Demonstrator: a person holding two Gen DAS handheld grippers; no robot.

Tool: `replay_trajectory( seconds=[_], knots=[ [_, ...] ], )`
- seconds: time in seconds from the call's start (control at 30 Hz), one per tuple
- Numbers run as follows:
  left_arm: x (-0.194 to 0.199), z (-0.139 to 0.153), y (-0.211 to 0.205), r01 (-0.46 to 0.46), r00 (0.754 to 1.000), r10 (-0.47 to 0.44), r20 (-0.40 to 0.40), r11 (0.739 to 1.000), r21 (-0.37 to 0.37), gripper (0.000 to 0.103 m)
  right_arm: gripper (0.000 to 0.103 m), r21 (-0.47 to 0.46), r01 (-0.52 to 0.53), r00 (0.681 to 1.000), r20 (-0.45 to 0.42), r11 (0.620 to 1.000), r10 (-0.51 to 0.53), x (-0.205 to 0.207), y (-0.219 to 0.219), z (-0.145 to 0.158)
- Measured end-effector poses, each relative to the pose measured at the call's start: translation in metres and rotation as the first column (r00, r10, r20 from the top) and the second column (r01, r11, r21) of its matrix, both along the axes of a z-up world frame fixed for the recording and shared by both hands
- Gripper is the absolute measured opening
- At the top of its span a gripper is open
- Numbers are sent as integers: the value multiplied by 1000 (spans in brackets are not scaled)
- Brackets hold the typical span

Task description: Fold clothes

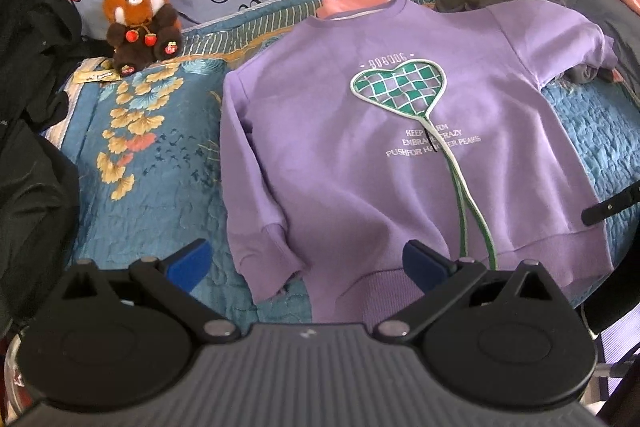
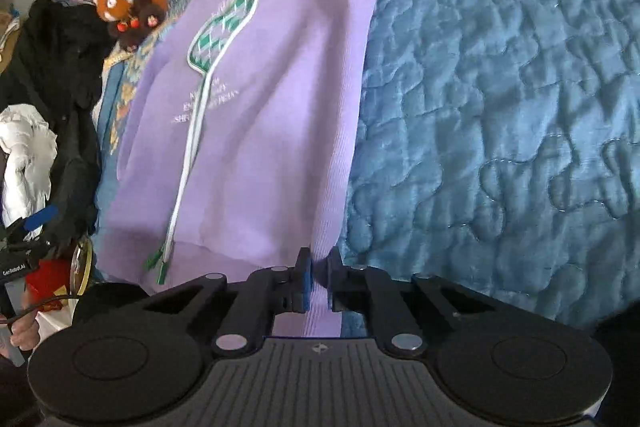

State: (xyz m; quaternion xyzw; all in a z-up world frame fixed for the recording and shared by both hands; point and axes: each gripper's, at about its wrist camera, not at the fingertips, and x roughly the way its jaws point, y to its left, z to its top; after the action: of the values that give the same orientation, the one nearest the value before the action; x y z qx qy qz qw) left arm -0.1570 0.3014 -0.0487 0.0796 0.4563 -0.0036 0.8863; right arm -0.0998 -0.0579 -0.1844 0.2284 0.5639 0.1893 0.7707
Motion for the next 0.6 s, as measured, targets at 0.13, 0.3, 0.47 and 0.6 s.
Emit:
replay_trajectory(
  seconds=[0.13, 0.3, 0.47, 0.6],
  knots=[
    [-4, 3, -2, 0, 1000, 0, -9, 999, 33, 103, 6, -14, 2, 999, 51, 1000, -2, -6, -14, 33],
    [-6, -3, 13, -60, 996, 64, -54, 995, 76, 103, 7, -119, -12, 997, 79, 993, 21, 8, -39, 61],
    [-13, -9, 22, -73, 994, 81, -74, 993, 94, 103, 7, -203, -45, 999, -1, 978, 45, 17, -28, 27],
    [-9, -21, 30, -70, 992, 82, -95, 990, 124, 103, 9, -224, -39, 999, -7, 974, 39, 14, -21, 20]
  ],
)
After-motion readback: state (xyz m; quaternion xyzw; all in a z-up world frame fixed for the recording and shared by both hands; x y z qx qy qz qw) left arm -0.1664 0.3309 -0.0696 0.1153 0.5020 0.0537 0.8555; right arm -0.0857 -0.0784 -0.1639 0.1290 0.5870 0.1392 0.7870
